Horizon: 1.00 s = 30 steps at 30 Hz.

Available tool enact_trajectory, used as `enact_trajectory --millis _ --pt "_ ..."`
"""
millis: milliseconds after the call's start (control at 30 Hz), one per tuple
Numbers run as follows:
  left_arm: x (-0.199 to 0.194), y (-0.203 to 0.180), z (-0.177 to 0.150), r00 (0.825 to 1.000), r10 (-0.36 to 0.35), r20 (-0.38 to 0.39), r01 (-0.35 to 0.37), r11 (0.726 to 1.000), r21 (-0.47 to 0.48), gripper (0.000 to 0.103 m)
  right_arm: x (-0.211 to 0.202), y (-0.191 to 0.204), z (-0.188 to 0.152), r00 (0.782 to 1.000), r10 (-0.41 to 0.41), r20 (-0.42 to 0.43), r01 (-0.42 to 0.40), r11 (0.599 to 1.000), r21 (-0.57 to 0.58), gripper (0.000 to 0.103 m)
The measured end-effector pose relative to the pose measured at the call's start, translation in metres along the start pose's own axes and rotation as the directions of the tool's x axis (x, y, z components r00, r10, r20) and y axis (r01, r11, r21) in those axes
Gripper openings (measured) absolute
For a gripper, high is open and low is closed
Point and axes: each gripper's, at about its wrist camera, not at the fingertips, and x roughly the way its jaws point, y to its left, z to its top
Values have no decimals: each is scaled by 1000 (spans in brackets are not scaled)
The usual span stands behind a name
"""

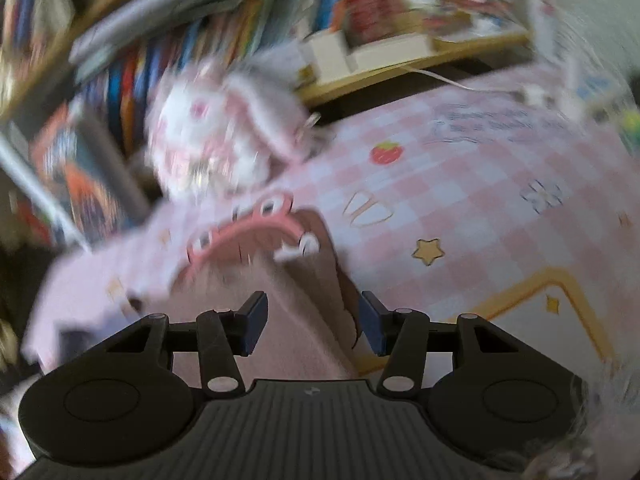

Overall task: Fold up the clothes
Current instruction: 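Lift the sweater hem with both tools and fold it toward the collar, then lay the folded hem down and open both tools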

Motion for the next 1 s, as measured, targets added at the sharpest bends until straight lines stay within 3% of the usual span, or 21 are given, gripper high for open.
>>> enact_trajectory --millis 67,100,133,167,200,267,300,367,467,533,700,767,900,1000 --pt "10 -11 -1 999 26 -18 -25 997 78 43 5 4 -2 1000 -4 -15 3 999 -39 42" --pt "15 -12 -1 998 48 -35 -44 994 98 13 7 5 -2 1000 -6 -22 4 998 -58 38" --pt "18 -12 -1 997 64 -47 -59 993 100 4 10 7 -3 1000 -8 -29 6 997 -78 25" --pt "13 -7 1 999 34 -35 -31 997 69 4 12 9 -4 999 -10 -37 7 995 -97 10" --pt "8 -3 3 1000 3 -20 -2 999 35 4 15 11 -5 999 -13 -44 7 993 -117 7" --pt "-11 12 9 996 -86 38 89 992 -94 4 20 15 -6 998 -18 -58 9 988 -156 6" --pt "-12 18 11 994 -99 51 105 986 -128 4 11 9 -4 999 13 -39 -18 993 -115 6" --pt "2 31 7 996 -90 0 89 981 -174 4 -2 -2 0 999 51 -12 -51 998 -41 6" --pt "31 30 -2 994 -41 -97 29 992 -122 5 19 -9 -5 998 7 -67 -11 999 -45 6" --pt "33 27 -2 994 -36 -103 26 995 -97 9 40 -10 -12 993 -36 -114 27 997 -77 7" --pt "21 39 6 995 -51 -80 42 993 -109 13 40 -6 -9 993 -63 -102 53 994 -97 11" --pt "13 39 10 999 -44 -32 40 993 -111 14 37 -3 -6 993 -77 -89 66 991 -117 18" --pt "19 30 19 998 -62 -18 61 996 -67 34 38 9 1 994 -85 -67 74 984 -162 18" --pt "32 24 19 998 -46 -40 45 999 -24 35 47 19 5 993 -98 -67 82 974 -212 21"
